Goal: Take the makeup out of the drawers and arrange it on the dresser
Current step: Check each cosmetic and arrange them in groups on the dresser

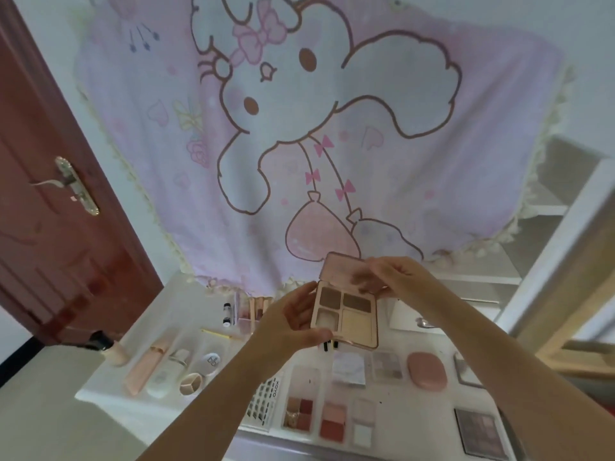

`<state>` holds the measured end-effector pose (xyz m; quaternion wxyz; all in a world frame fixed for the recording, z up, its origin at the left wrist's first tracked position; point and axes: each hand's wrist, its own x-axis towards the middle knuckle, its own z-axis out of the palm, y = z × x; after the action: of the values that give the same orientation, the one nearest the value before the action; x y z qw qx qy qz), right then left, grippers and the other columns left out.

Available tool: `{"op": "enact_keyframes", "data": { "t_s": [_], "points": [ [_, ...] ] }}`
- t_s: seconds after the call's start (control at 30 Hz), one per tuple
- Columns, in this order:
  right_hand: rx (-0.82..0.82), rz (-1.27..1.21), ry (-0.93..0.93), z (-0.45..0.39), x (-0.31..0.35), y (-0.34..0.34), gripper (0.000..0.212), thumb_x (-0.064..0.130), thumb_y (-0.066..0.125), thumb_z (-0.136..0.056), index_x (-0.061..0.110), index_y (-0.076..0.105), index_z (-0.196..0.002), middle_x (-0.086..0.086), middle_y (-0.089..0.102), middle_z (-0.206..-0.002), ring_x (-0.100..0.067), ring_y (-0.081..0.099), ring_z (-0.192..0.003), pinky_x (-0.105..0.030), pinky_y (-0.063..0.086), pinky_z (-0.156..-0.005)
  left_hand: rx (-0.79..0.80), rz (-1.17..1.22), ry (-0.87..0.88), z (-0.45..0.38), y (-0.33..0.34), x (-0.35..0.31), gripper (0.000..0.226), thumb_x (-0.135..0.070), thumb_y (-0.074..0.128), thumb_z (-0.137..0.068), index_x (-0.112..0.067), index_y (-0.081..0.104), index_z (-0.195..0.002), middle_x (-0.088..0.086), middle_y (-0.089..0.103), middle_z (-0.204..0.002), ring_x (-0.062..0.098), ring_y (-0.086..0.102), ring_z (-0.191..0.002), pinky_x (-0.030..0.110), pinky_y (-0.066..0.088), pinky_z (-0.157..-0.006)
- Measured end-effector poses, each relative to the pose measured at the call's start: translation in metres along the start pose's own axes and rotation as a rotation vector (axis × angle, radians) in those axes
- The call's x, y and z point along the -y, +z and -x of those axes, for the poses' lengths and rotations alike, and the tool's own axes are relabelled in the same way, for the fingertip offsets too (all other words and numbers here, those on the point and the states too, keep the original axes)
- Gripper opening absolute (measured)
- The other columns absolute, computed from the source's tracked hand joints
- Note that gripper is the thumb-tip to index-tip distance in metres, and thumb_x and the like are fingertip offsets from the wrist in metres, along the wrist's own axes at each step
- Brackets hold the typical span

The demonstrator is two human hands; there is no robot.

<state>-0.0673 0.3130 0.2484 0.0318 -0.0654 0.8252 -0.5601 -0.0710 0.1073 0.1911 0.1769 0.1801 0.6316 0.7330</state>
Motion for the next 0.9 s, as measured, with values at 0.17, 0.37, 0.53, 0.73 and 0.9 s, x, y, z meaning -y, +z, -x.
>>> {"op": "enact_keyframes", "data": {
  "t_s": [0.17,0.37,0.53,0.73,0.9],
  "points": [
    [-0.054,-0.192,0.276,0.011,-0.015,-0.005,0.053,0.048,0.032,-0.092,0.011,0.065,-0.074,-0.002,0.071,-0.065,-0.017,0.067,-0.059,-0.027,0.055,-0.058,-0.044,0.03,-0.089,0.016,0.009,0.025,0.056,0.015,0.066,-0.064,-0.014,0.055,-0.11,-0.011,0.074,-0.087,0.003,0.069,-0.082,0.014,0.053,-0.066],
    [-0.054,-0.447,0.566,0.034,-0.081,0.005,0.065,0.052,0.031,-0.091,0.004,0.063,-0.062,-0.009,0.066,-0.05,-0.02,0.063,-0.045,-0.026,0.052,-0.051,-0.164,0.144,-0.297,0.047,0.035,0.082,0.043,0.022,0.052,-0.073,-0.01,0.059,-0.101,0.001,0.073,-0.081,0.011,0.069,-0.07,0.023,0.057,-0.065],
    [-0.027,-0.181,0.618,0.042,-0.147,0.0,0.052,0.043,0.036,-0.094,0.009,0.061,-0.064,-0.001,0.066,-0.051,-0.011,0.055,-0.042,-0.022,0.04,-0.048,-0.151,-0.03,-0.455,0.05,0.061,0.129,0.048,0.015,0.061,-0.074,-0.003,0.053,-0.118,0.018,0.063,-0.099,0.024,0.061,-0.083,0.036,0.052,-0.082],
    [0.066,0.099,0.525,0.043,-0.213,-0.015,0.022,0.012,0.043,-0.095,-0.003,0.058,-0.089,-0.006,0.056,-0.062,-0.004,0.054,-0.041,-0.013,0.042,-0.04,-0.126,-0.285,-0.591,0.034,0.095,0.181,0.048,0.011,0.065,-0.072,-0.001,0.054,-0.118,0.005,0.063,-0.089,-0.001,0.06,-0.067,0.01,0.047,-0.061],
    [0.294,0.347,0.344,0.032,-0.247,-0.023,0.031,0.008,0.043,-0.094,0.006,0.054,-0.064,-0.014,0.055,-0.067,-0.024,0.057,-0.064,-0.021,0.049,-0.059,-0.36,-0.343,-0.691,0.033,0.129,0.217,0.049,0.005,0.066,-0.074,-0.005,0.053,-0.12,0.009,0.062,-0.088,0.018,0.058,-0.077,0.022,0.049,-0.073]
  ]
}}
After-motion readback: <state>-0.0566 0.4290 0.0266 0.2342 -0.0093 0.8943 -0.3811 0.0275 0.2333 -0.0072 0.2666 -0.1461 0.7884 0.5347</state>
